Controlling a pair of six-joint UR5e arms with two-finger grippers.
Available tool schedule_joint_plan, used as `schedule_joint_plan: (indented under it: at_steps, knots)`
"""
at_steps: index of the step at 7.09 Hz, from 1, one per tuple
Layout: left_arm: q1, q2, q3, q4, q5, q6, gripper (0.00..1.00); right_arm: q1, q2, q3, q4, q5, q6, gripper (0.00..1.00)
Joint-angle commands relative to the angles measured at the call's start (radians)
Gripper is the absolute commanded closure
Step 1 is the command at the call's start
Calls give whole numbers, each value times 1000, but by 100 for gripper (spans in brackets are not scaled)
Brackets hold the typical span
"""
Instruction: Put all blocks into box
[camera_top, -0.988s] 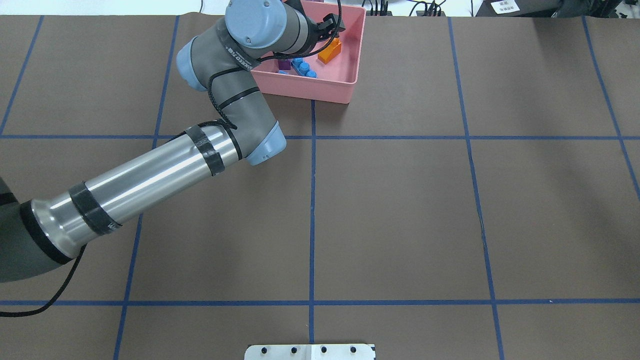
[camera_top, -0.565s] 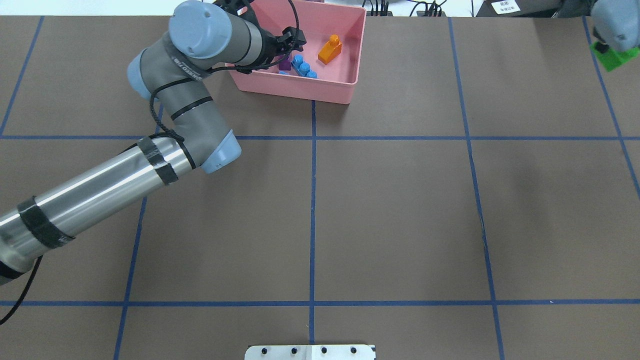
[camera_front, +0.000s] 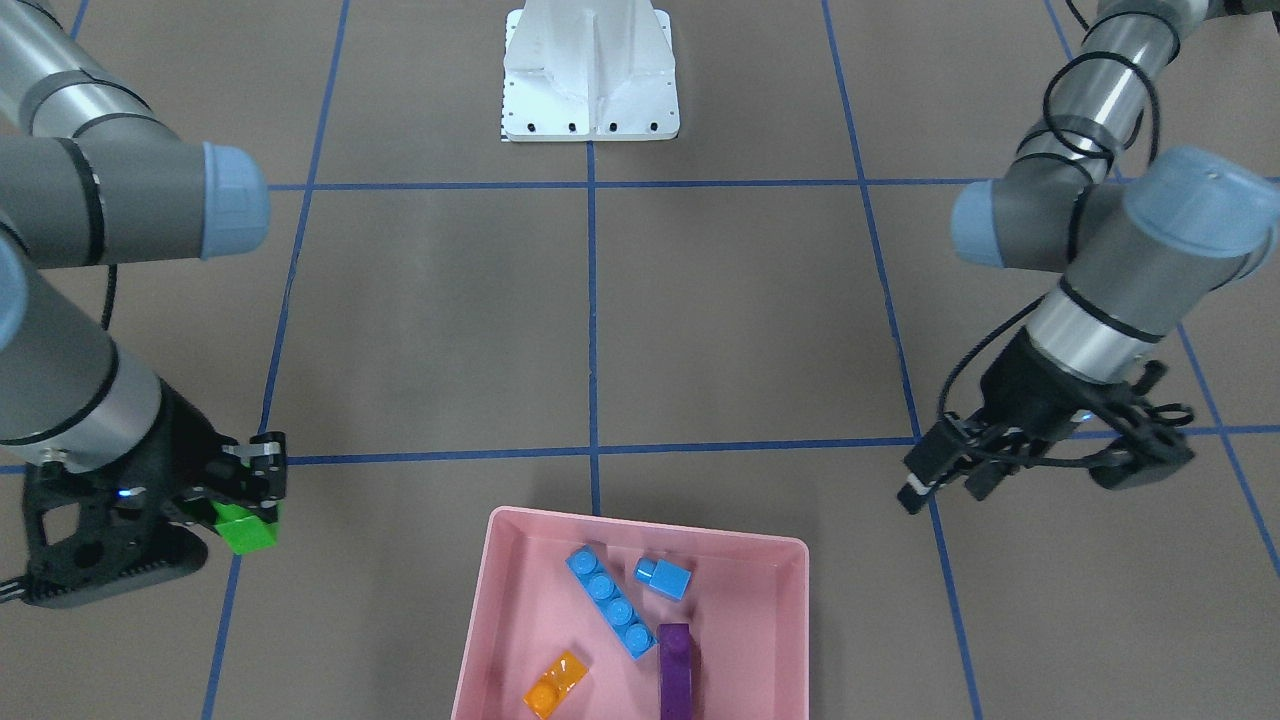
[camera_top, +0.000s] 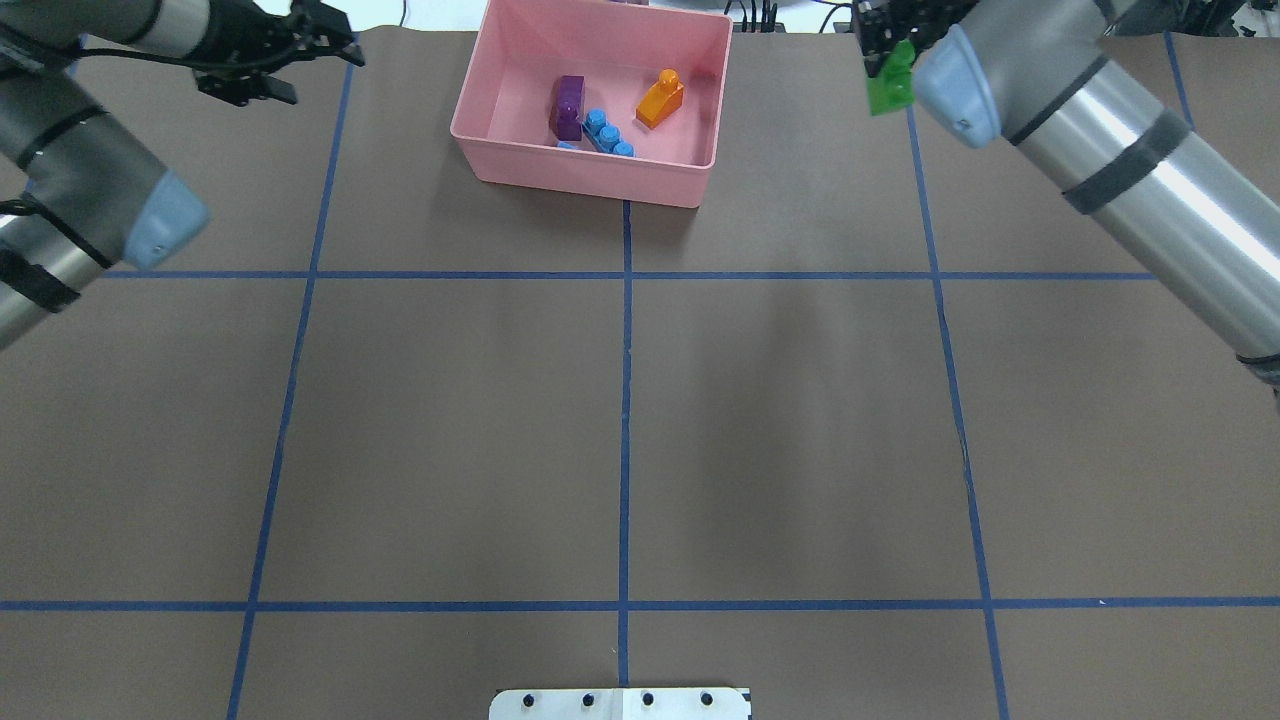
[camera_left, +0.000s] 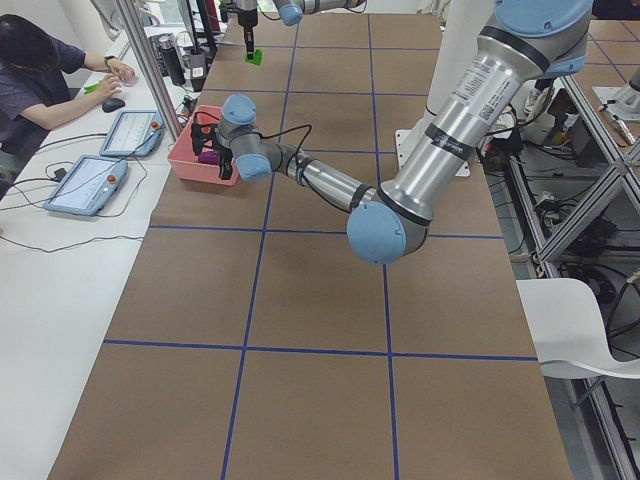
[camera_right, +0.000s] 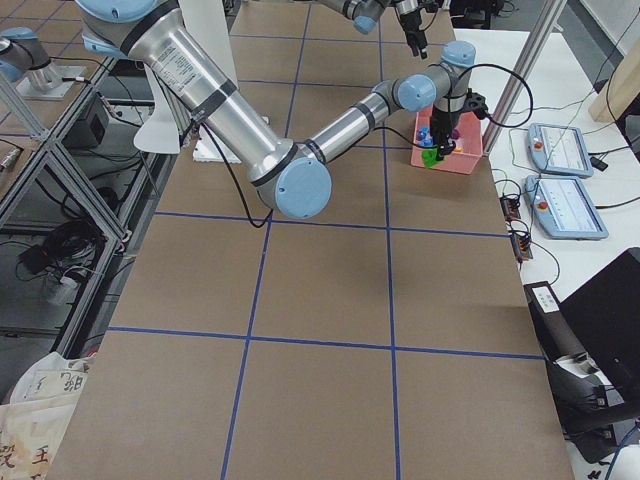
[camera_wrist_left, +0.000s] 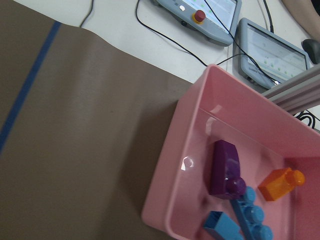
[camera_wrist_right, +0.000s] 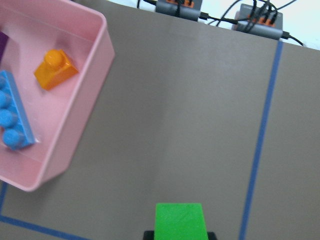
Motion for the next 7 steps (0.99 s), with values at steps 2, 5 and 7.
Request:
schedule_joint_plan:
  at_steps: [2,5,7]
  knots:
    - [-150,316,-178,-2,-139,253,0,-126,271,-390,382,-181,251,100]
    - [-180,516,-326,-3,-131,361,0,-195,349,-551,526,-284,348,71]
    - [-184,592,-352,-5,-73,372,0,-198,358,-560,525,-268,345,0]
